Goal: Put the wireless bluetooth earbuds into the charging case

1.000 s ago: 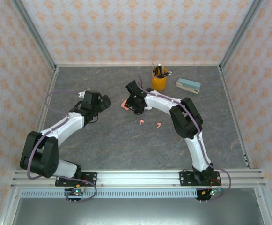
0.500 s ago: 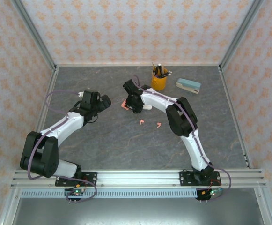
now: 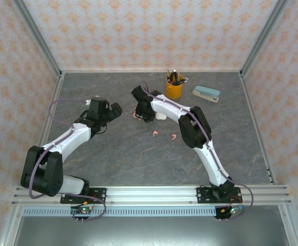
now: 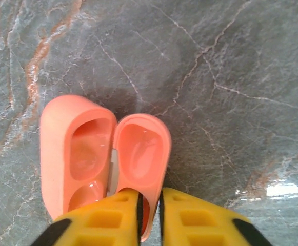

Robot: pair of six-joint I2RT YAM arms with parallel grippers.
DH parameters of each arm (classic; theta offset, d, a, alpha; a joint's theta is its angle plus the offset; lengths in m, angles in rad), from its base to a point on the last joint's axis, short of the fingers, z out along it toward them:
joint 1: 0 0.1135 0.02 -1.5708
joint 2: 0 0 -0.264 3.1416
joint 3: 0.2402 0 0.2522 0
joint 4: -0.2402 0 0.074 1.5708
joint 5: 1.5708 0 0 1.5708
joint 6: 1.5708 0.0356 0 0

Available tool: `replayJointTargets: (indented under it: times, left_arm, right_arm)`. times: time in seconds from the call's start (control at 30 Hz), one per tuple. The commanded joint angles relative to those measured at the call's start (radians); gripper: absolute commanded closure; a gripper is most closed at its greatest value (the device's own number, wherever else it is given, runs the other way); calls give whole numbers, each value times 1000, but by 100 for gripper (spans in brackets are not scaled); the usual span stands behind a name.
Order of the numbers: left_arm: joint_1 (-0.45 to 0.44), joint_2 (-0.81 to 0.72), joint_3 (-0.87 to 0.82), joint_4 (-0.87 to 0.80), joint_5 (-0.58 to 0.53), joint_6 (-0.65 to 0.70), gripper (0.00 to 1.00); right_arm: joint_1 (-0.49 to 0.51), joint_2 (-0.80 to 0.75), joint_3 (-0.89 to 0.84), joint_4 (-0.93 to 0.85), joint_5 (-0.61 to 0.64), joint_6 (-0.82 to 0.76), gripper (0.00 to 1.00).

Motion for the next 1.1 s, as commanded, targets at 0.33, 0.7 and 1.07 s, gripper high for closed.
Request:
replayJointTargets:
  times: [0.33,0.7,1.07]
  left_arm:
    - [8,-21,-3,3,50,18,0]
    - [7,-29,-12,-9,103,23,0]
    - [5,-109,-146,113,269,52,0]
  right_arm:
    - [4,-104,-114,-39,48,-248,100]
    - [32,-286,-260,-65,-24,-613,100]
    - [62,-451,-498,80,-72,-699,100]
